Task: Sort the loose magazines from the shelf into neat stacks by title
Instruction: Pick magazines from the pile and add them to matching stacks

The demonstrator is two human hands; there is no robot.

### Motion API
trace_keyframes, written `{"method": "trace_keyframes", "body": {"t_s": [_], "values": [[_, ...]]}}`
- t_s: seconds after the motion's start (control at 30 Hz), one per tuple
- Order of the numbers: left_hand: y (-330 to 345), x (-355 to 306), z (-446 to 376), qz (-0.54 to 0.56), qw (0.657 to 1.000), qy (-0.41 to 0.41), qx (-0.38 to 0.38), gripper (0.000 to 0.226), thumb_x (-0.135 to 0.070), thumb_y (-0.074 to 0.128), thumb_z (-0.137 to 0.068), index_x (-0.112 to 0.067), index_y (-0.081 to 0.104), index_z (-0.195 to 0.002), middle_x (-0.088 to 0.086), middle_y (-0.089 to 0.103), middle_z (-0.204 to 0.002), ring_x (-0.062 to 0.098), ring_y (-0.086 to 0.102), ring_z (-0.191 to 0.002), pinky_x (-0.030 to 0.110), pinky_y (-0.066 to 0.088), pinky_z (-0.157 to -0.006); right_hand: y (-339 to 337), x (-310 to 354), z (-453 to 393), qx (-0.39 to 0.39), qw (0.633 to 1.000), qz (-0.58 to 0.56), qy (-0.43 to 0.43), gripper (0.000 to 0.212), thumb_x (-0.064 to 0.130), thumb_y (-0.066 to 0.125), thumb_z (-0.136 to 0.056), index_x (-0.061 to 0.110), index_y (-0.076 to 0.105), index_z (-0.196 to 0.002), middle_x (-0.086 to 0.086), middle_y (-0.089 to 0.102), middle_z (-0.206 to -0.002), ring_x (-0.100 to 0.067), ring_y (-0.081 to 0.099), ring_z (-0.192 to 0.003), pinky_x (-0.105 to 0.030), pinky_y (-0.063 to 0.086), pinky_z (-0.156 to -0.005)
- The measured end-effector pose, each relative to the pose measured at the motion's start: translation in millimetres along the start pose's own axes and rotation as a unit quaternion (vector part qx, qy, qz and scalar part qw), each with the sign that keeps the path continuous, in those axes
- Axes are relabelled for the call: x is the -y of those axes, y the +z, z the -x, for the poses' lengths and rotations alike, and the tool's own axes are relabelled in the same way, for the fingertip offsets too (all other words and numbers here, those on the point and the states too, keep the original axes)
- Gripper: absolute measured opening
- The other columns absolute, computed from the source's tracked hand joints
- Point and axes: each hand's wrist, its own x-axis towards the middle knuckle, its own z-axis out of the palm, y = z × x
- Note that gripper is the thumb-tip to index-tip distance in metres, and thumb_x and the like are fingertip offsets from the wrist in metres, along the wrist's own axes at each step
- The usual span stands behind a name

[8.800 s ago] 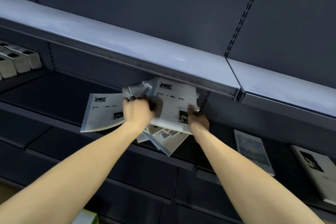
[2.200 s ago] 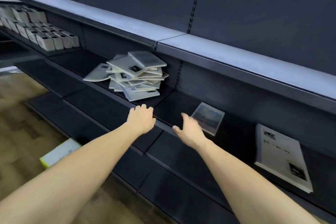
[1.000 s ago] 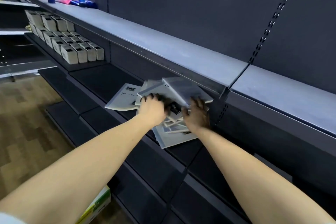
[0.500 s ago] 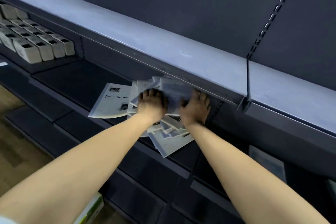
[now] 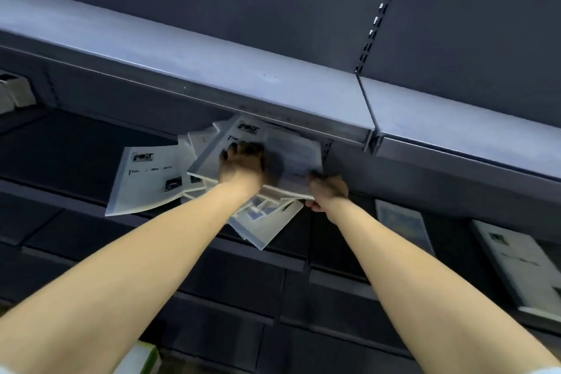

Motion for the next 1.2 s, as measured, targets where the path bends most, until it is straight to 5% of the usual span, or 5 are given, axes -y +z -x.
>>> {"method": "trace_keyframes", "body": {"t_s": [0.07, 0.2, 0.57, 0.77, 1.2], "values": [[2, -8, 3, -0.012, 1.0, 0.009, -0.001, 0.036, -0.031, 0.042, -0.101, -0.021, 0.051, -0.134, 0.011, 0.05, -0.136, 0.03, 0.045, -0.125, 0.041, 0.036, -0.105, -11, -8, 13, 0.039, 0.996, -0.054, 0.055, 0.032, 0.037, 0.056, -0.098, 0.009, 0.057, -0.113, -0.009, 0.066, -0.091, -0.017, 0.061, -0.053, -0.02, 0.048, -0.04], [15, -22, 10, 0.001, 0.997, 0.073, -0.013, 0.044, -0.044, 0.033, -0.1, -0.016, 0.058, -0.123, 0.013, 0.058, -0.123, 0.031, 0.051, -0.114, 0.041, 0.039, -0.096, -31, -22, 34, 0.008, 0.992, -0.091, 0.081, 0.025, 0.026, 0.043, -0.104, 0.009, 0.051, -0.121, -0.012, 0.061, -0.098, -0.019, 0.056, -0.052, -0.02, 0.046, -0.038], [38, -69, 39, -0.06, 0.973, 0.222, 0.019, 0.048, -0.041, 0.035, -0.098, -0.025, 0.042, -0.142, 0.005, 0.03, -0.155, 0.031, 0.021, -0.144, 0.048, 0.012, -0.119, -94, -91, 47, -0.114, 0.991, 0.006, 0.071, 0.03, 0.009, 0.038, -0.102, -0.004, 0.056, -0.121, -0.005, 0.053, -0.074, -0.022, 0.059, -0.067, -0.04, 0.055, -0.07], [50, -106, 56, -0.05, 0.968, 0.234, 0.076, 0.049, -0.039, 0.039, -0.099, -0.021, 0.038, -0.144, 0.01, 0.025, -0.156, 0.034, 0.023, -0.143, 0.05, 0.015, -0.118, -126, -133, 49, -0.159, 0.979, -0.011, 0.124, 0.017, 0.007, 0.037, -0.101, 0.006, 0.052, -0.092, -0.011, 0.057, -0.071, -0.026, 0.059, -0.062, -0.036, 0.051, -0.063], [96, -183, 71, -0.086, 0.965, 0.198, 0.146, 0.056, -0.041, 0.042, -0.098, -0.023, 0.031, -0.149, 0.011, 0.031, -0.152, 0.035, 0.028, -0.139, 0.047, 0.02, -0.117, -193, -211, -1, -0.113, 0.982, 0.045, 0.147, 0.023, 0.005, 0.05, -0.096, -0.004, 0.06, -0.116, -0.01, 0.065, -0.084, -0.028, 0.066, -0.075, -0.036, 0.058, -0.071]]}}
